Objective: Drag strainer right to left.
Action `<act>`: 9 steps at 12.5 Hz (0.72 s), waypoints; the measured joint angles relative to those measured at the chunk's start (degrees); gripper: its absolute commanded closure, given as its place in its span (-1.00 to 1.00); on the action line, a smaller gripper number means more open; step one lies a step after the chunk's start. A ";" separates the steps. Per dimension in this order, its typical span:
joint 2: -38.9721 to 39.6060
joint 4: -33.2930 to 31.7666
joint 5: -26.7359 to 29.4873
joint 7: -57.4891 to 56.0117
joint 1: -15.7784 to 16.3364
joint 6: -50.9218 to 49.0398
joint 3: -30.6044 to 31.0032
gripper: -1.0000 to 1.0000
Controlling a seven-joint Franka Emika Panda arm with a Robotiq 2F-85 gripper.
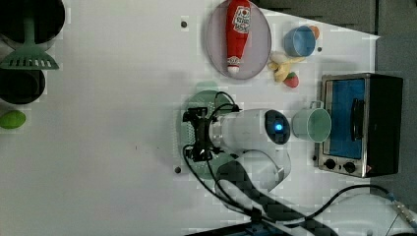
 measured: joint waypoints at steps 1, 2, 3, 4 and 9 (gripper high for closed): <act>-0.03 -0.11 -0.52 0.50 1.33 -0.67 -0.42 -1.00; 0.06 0.00 -0.94 1.40 1.79 -0.45 -0.15 -1.00; 0.11 0.34 -0.69 2.24 2.45 -0.45 0.00 -1.00; 0.34 1.12 0.70 2.52 3.58 -0.45 -0.34 -1.00; 2.38 4.14 4.85 2.57 5.30 -0.78 0.07 -1.00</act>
